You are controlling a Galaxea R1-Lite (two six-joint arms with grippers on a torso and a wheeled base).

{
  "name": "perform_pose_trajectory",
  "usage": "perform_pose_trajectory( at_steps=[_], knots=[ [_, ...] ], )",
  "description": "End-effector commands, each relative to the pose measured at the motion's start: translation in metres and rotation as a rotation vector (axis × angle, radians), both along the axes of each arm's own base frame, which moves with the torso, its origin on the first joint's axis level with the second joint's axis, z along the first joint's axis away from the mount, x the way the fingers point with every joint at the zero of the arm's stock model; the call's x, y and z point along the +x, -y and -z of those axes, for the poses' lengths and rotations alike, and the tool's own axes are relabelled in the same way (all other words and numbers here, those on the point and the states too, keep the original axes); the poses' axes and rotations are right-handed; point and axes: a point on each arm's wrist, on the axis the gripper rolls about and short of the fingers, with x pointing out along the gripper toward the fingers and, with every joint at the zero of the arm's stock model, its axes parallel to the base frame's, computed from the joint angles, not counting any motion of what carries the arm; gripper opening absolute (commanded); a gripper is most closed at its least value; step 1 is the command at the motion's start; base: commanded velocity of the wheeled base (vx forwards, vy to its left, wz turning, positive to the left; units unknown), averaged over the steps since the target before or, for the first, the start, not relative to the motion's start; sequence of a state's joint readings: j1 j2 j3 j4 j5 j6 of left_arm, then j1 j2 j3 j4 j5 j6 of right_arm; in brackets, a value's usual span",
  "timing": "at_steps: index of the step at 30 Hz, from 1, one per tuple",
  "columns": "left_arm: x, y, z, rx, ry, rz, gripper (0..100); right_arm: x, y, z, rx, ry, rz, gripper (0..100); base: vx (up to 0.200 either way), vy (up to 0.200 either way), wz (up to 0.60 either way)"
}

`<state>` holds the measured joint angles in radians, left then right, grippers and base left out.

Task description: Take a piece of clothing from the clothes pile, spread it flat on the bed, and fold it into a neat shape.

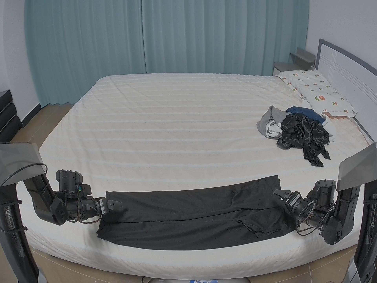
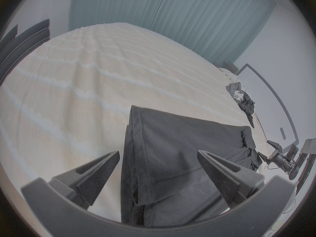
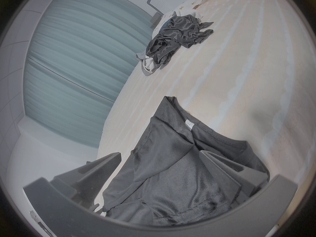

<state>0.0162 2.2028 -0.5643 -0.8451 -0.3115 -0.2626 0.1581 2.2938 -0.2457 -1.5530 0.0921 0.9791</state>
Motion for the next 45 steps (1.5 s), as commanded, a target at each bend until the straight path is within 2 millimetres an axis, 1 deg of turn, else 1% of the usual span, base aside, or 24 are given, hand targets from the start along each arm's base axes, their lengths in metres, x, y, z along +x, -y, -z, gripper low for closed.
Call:
perform_pose_trajectory(
  at_steps=[1,5,11,17,18,29,39,45],
  knots=[
    [0.003,0.002,0.015,0.011,-0.031,0.017,100,0.0,-0.001,0.001,0.002,0.004,-0.004,100,0.0,0.0,0.0],
    [0.001,0.0,0.023,0.042,-0.043,0.05,100,0.001,-0.002,0.0,0.003,0.007,-0.007,100,0.0,0.0,0.0],
    [-0.001,0.001,0.022,-0.012,-0.037,0.103,100,0.001,-0.002,0.0,0.003,0.008,-0.008,100,0.0,0.0,0.0],
    [-0.001,-0.002,0.023,-0.018,-0.037,0.099,100,0.001,-0.003,0.0,0.004,0.01,-0.011,100,0.0,0.0,0.0],
    [0.0,-0.003,0.023,-0.019,-0.035,0.097,0,0.001,-0.003,0.0,0.003,0.01,-0.01,100,0.0,0.0,0.0],
    [0.003,-0.014,0.02,-0.024,-0.01,0.055,0,0.002,-0.001,-0.001,0.005,0.013,-0.003,100,0.0,0.0,0.0],
    [-0.001,-0.021,0.011,-0.045,0.009,0.046,0,0.003,0.001,-0.001,0.007,0.015,0.005,100,0.0,0.0,0.0],
    [-0.001,-0.025,0.011,-0.045,0.013,0.036,0,0.003,0.002,-0.001,0.008,0.017,0.007,100,0.0,0.0,0.0]
  ],
)
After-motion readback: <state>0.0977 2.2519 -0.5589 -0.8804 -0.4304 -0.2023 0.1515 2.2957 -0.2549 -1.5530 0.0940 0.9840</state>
